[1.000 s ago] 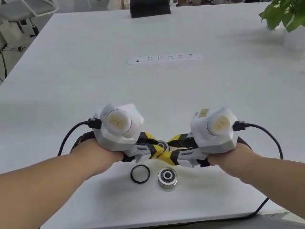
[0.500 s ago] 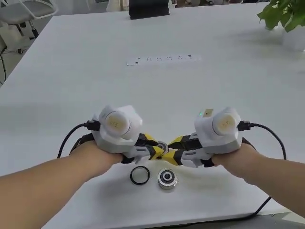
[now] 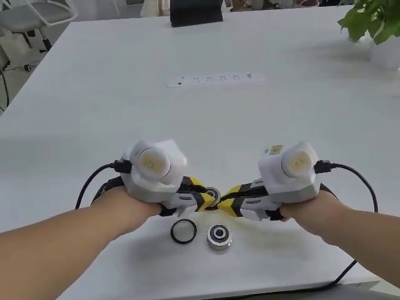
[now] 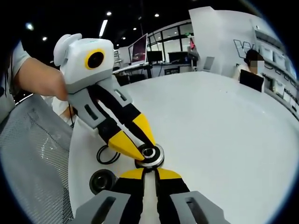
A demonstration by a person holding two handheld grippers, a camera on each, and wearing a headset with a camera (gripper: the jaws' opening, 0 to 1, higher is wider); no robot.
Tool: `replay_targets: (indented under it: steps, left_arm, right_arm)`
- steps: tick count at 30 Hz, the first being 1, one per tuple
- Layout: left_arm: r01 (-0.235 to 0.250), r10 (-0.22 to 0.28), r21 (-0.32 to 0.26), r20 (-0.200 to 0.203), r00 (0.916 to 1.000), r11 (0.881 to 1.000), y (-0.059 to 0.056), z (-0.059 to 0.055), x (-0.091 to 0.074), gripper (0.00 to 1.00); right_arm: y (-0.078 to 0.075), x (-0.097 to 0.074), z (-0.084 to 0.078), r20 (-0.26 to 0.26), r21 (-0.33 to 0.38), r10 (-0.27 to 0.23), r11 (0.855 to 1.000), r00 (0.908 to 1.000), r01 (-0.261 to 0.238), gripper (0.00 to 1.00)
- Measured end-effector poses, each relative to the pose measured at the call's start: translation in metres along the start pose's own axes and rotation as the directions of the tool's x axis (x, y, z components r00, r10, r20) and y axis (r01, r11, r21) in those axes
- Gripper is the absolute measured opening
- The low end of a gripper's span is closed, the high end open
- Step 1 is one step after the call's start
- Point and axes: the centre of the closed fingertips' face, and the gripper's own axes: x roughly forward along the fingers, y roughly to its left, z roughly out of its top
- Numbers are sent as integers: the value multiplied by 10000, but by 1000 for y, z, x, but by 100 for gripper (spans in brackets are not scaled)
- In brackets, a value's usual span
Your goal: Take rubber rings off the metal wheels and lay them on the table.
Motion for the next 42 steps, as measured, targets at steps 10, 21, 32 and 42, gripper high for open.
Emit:
replay_targets:
  steps: [10, 21, 32, 42]
  left_arm:
    - [-23, 23, 3, 22, 10000, 10000, 0, 0, 0, 7]
    - [-79, 79, -68, 64, 9999, 9999, 1, 0, 0, 7]
    - [-120, 121, -102, 66, 9999, 9999, 1, 0, 0, 7]
    - [-163, 164, -125, 61, 9998, 9998, 1, 0, 0, 7]
  right_arm:
    - [-5, -1, -1, 47, 625, -83, 9980, 10000, 80, 0]
    - [-13, -5, 1, 449, 2249, -178, 9744, 9988, 72, 0]
    - [-13, -7, 7, 856, 2508, -273, 9680, 9960, 50, 0]
    - [-13, -9, 9, 1079, 3162, -322, 9487, 9936, -36, 0]
